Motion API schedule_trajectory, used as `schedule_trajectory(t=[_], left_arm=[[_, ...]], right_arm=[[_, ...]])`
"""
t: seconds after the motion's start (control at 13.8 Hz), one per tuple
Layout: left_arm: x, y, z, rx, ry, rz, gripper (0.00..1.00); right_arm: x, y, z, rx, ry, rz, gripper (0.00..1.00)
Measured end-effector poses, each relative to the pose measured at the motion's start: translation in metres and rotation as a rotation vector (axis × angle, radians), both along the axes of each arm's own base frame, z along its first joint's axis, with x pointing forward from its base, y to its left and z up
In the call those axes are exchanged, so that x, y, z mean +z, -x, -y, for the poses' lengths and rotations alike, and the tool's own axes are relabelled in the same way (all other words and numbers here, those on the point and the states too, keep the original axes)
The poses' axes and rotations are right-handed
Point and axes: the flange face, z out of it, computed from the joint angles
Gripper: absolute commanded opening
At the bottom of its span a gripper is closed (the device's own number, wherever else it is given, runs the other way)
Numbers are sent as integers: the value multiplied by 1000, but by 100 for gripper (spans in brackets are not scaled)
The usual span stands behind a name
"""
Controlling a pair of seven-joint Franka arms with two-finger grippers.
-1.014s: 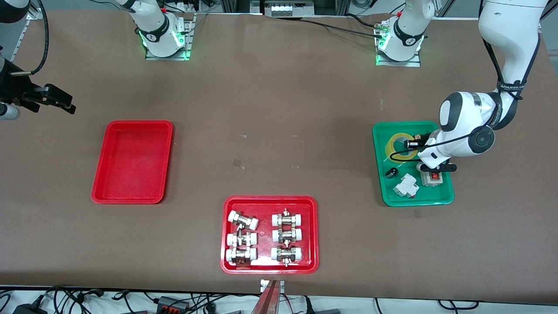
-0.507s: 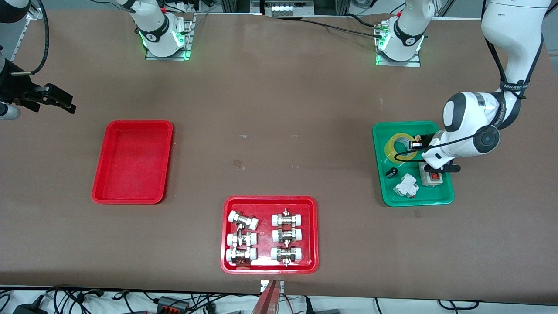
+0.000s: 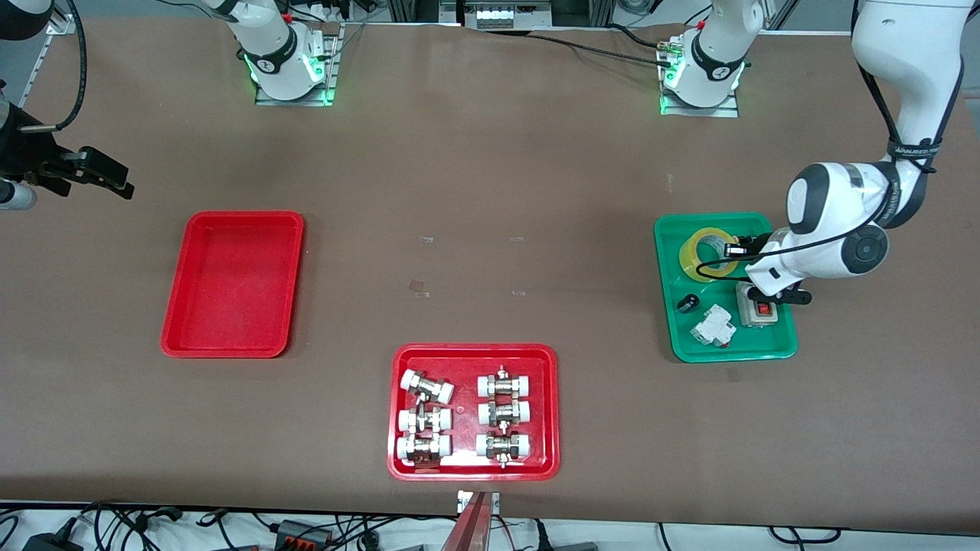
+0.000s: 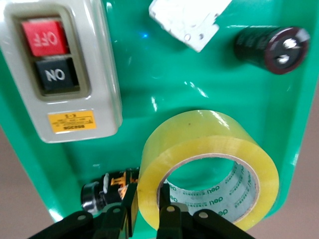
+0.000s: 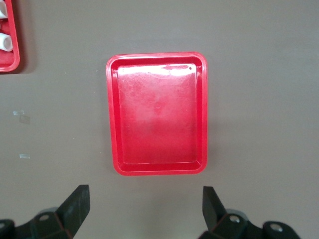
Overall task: Left arm passes tape to right arm into tray
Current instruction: 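Lift the tape with the left gripper while the right gripper reaches over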
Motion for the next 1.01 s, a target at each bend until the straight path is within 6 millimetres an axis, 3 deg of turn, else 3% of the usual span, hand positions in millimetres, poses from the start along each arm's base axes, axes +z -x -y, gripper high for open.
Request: schedule_trajectory(t=[0.22, 0.51, 0.87, 1.01], left_arm=[[41, -10, 5, -18, -5, 15, 0], [136, -35, 35, -80, 2, 16, 0], [243, -46, 92, -98, 205, 0, 0], [261, -48, 126, -98, 337, 11, 0]], right_arm=[[0, 0, 0, 0, 0, 0, 100], [0, 0, 0, 0, 0, 0, 100], [0, 0, 0, 0, 0, 1, 100], [0, 0, 0, 0, 0, 1, 100]])
